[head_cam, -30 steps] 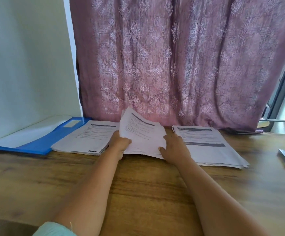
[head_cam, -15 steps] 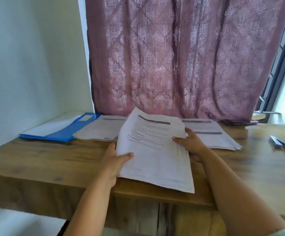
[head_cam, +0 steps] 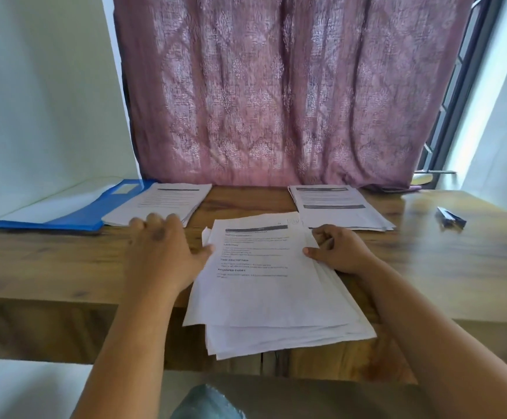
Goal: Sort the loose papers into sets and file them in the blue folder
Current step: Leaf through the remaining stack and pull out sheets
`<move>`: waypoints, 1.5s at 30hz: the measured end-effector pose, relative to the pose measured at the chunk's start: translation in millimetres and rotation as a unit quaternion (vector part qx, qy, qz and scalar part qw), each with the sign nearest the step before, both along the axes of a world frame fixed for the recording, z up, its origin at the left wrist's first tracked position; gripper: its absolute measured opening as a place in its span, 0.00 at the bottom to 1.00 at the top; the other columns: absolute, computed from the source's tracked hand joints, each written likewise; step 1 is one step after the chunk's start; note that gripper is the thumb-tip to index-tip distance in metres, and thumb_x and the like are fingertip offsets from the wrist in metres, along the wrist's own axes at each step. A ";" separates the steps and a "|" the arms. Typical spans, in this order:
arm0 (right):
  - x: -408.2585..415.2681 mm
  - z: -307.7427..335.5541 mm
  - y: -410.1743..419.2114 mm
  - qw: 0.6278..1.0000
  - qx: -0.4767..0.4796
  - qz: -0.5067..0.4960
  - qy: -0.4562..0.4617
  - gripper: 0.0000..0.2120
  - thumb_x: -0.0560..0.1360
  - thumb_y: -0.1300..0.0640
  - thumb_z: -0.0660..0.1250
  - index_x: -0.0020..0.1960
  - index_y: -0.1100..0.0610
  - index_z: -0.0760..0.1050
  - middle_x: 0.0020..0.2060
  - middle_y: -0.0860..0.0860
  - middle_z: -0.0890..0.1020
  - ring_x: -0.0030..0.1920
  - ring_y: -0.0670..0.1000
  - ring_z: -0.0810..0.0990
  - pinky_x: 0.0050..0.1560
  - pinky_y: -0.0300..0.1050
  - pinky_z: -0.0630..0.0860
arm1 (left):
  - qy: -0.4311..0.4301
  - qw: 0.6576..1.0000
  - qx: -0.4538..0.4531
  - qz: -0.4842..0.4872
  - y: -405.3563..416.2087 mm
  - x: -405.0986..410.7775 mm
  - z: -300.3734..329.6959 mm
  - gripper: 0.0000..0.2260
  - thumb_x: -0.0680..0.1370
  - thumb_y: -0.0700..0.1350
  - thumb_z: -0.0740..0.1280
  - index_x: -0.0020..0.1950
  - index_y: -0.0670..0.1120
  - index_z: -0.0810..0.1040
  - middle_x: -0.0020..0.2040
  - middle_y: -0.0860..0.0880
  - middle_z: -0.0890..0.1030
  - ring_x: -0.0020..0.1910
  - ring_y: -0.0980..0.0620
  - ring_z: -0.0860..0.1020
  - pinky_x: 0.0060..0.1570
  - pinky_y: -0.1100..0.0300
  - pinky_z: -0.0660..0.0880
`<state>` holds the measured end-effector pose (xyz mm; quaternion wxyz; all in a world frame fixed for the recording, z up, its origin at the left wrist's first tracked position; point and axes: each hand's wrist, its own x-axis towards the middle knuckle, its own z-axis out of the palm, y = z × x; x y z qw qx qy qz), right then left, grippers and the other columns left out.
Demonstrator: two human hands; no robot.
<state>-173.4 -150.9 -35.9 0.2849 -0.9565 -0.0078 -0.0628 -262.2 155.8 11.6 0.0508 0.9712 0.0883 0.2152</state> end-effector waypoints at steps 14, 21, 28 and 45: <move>59.0 -3.7 13.6 0.983 0.048 0.022 -0.173 0.15 0.78 0.43 0.63 0.58 0.51 0.76 0.51 0.48 0.78 0.46 0.46 0.76 0.45 0.38 0.71 | 0.112 0.933 -0.075 -0.333 -73.8 162.8 -0.1 0.31 0.71 0.64 0.71 0.68 0.49 0.70 0.66 0.50 0.72 0.68 0.49 0.65 0.65 0.52 0.67; 93.7 -10.3 33.2 0.953 -0.038 0.108 -0.281 0.28 0.72 0.33 0.61 0.57 0.55 0.77 0.50 0.50 0.77 0.54 0.52 0.72 0.54 0.46 0.72 | 0.003 0.934 -0.115 -0.338 -69.7 190.3 -49.6 0.32 0.70 0.69 0.67 0.64 0.48 0.71 0.59 0.52 0.71 0.61 0.52 0.64 0.57 0.54 0.68; 112.5 3.1 20.7 0.961 0.021 0.119 -0.251 0.11 0.75 0.46 0.69 0.47 0.53 0.80 0.41 0.36 0.75 0.51 0.49 0.71 0.51 0.44 0.71 | 0.090 0.919 -0.212 -0.321 -51.6 212.3 -53.2 0.34 0.65 0.72 0.68 0.66 0.56 0.70 0.62 0.55 0.73 0.65 0.55 0.68 0.63 0.52 0.69; 113.3 3.5 -2.5 0.993 0.065 0.060 -0.074 0.12 0.81 0.53 0.62 0.61 0.54 0.78 0.56 0.47 0.81 0.57 0.49 0.76 0.53 0.41 0.69 | 0.074 0.908 -0.195 -0.362 -49.5 210.8 -48.9 0.38 0.65 0.63 0.75 0.72 0.56 0.68 0.60 0.66 0.76 0.67 0.61 0.65 0.69 0.53 0.64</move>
